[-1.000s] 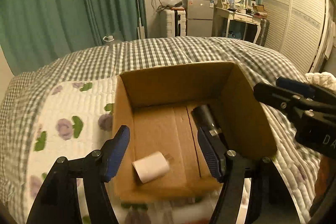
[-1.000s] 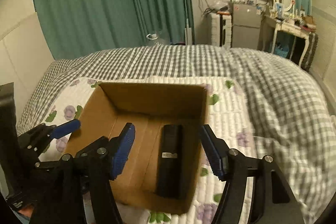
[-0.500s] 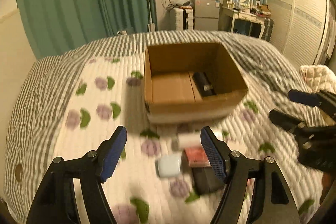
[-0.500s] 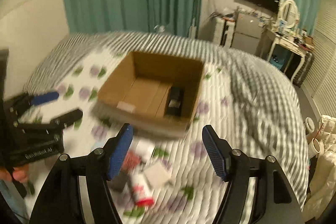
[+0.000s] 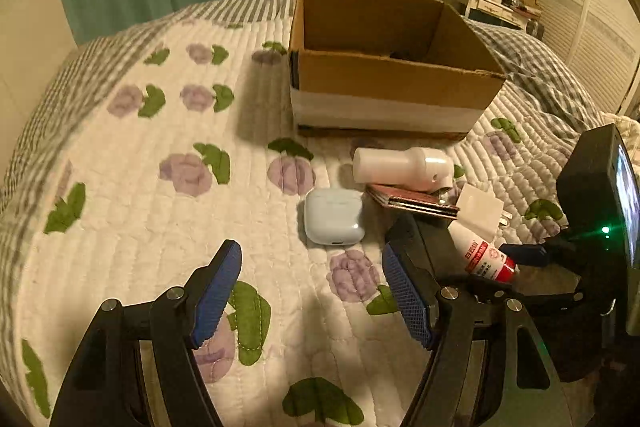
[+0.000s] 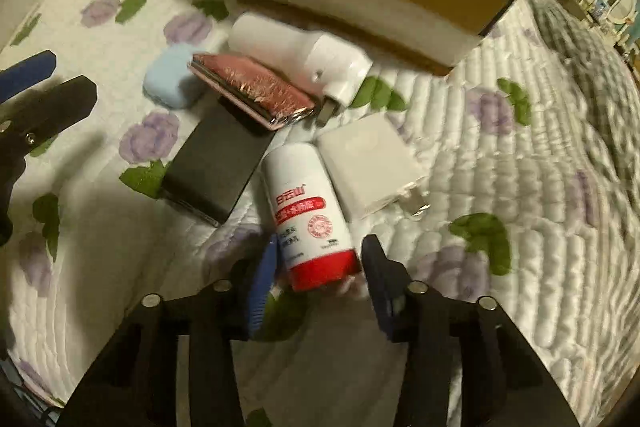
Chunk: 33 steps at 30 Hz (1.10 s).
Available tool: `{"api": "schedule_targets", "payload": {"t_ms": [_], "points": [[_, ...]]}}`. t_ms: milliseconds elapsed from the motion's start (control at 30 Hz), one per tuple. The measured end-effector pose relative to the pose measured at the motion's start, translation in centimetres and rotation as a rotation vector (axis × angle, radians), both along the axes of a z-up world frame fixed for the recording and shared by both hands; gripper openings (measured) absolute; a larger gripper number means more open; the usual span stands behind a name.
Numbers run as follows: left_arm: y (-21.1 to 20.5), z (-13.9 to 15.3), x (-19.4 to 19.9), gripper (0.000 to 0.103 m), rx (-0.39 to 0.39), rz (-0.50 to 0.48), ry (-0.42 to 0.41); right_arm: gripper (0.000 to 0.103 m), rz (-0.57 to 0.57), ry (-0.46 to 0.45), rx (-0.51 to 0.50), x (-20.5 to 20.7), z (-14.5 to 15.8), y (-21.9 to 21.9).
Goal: Organize rigid objects
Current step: 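Grasp the black power bank with left tool while right tool grasps the red-capped bottle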
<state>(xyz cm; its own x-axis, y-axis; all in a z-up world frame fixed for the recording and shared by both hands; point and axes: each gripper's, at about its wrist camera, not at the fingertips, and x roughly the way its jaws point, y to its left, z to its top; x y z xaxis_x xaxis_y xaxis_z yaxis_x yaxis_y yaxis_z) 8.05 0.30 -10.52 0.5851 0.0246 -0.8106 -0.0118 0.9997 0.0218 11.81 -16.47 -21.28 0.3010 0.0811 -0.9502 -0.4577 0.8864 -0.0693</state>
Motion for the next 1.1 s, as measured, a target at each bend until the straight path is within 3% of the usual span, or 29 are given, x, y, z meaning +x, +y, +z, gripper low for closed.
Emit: {"api": "schedule_targets", "payload": {"t_ms": [133, 233, 400, 567, 867, 967, 1000, 1033, 1100], "points": [[0.2, -0.5, 0.2, 0.075, -0.012, -0.004, 0.010, 0.041, -0.013, 0.031, 0.033, 1.1, -1.1, 0.4], [-0.1, -0.8, 0.2, 0.075, -0.016, -0.009, 0.023, 0.039, 0.003, 0.002, 0.016, 0.8, -0.6, 0.7], [-1.9, -1.2, 0.3, 0.075, -0.008, -0.053, 0.038, 0.036, 0.053, -0.116, -0.022, -2.1, 2.9, 0.3], [-4.5, -1.8, 0.5, 0.075, -0.010, -0.091, 0.062, 0.036, 0.020, -0.230, -0.001, -2.4, 6.2, -2.2], [-8.0, -4.0, 1.9, 0.075, 0.015, -0.124, 0.112, 0.036, -0.037, -0.255, 0.154, 0.3, 8.0, -5.1], [-8.4, -5.2, 2.9, 0.068, 0.034, -0.112, 0.135, 0.036, -0.050, -0.250, 0.178, 0.7, 7.9, -5.6], [-8.5, -5.6, 3.1, 0.054, 0.030, -0.110, 0.144, 0.036, -0.056, -0.249, 0.185, 0.9, 7.8, -5.8], [-8.5, -5.9, 3.3, 0.050, 0.020, -0.110, 0.155, 0.036, -0.060, -0.244, 0.191, 1.0, 7.7, -6.0], [-8.5, -5.9, 3.2, 0.049, 0.025, -0.111, 0.150, 0.036, -0.065, -0.235, 0.202, 1.2, 7.4, -6.2]]}}
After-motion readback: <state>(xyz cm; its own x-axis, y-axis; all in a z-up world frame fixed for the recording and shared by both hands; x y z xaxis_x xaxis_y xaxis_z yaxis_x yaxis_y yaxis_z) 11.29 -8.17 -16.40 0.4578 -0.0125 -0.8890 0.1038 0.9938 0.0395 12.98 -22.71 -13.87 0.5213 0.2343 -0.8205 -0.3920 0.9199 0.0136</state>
